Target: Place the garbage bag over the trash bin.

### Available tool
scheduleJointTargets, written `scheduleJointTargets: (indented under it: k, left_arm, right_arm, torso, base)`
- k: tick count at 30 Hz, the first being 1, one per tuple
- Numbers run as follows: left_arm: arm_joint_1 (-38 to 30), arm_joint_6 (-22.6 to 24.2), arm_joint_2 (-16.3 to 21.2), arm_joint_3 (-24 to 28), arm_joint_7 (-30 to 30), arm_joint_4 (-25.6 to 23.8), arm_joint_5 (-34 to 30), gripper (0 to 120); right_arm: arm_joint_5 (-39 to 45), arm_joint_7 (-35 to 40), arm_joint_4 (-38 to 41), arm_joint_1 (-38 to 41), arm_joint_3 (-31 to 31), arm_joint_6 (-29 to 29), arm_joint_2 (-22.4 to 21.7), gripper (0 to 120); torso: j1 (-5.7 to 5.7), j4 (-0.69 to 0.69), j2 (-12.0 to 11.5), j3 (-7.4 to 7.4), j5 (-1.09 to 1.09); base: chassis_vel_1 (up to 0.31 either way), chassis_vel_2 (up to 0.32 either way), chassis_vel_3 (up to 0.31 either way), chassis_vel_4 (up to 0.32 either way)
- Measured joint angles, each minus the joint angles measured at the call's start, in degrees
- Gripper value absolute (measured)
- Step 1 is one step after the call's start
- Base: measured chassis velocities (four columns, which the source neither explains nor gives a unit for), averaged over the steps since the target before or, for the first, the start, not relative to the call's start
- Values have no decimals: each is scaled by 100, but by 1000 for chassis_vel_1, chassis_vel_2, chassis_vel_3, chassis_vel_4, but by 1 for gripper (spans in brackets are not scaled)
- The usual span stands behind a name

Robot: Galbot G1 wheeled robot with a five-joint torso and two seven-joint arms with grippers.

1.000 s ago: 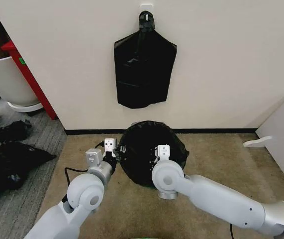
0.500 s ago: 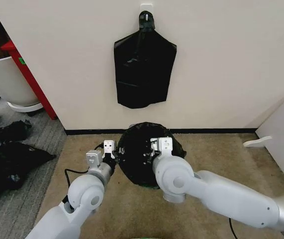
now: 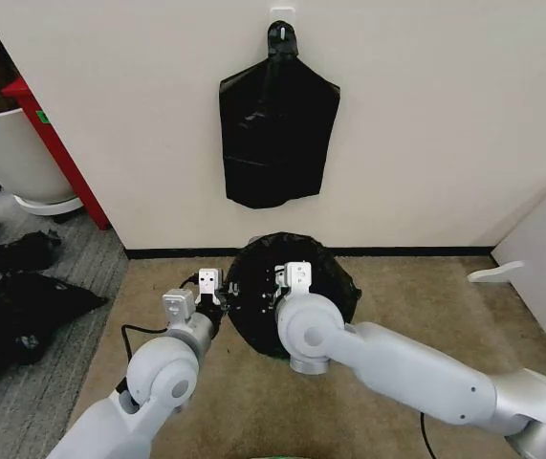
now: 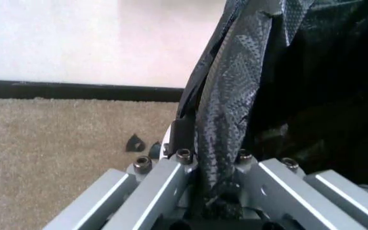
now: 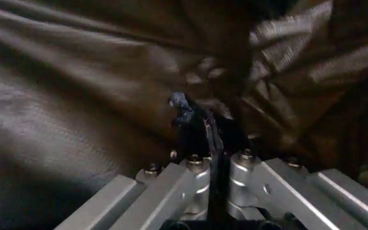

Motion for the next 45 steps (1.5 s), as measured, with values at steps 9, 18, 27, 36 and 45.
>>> scheduleJointTargets:
  k: [9,18,27,36,45]
  left_arm:
    - [73,-5,57,-79,12,-121,-14,1]
    - [125,-10,30,-106,5,-198,-20,1]
    - [94,-13,-7,-73,-14,-63,2,1]
    - [82,69,-23,-154,-260,178,-234,1]
    - [82,274,-84,-180,-774,358,-990,1]
  right_arm:
    - [-247,-33,-176,-104,26,-121,-218,0]
    - [-378,-3,-273,-157,79,-152,-281,0]
    - [10,200,381,77,-12,-26,-271,0]
    - [97,-164,1244,91,144,48,-559,0]
    - [-1615,-2329,2393,-544,863,266,-1812,0]
  torso:
    - [0,0,0,0,0]
    - [0,0,0,0,1]
    - [0,0,0,0,0]
    - [0,1,0,0,1]
    - [0,-1,0,0,2]
  base:
    - [0,0,0,0]
    - [0,0,0,0]
    - [0,0,0,0]
    - [0,0,0,0]
    - [0,0,0,0]
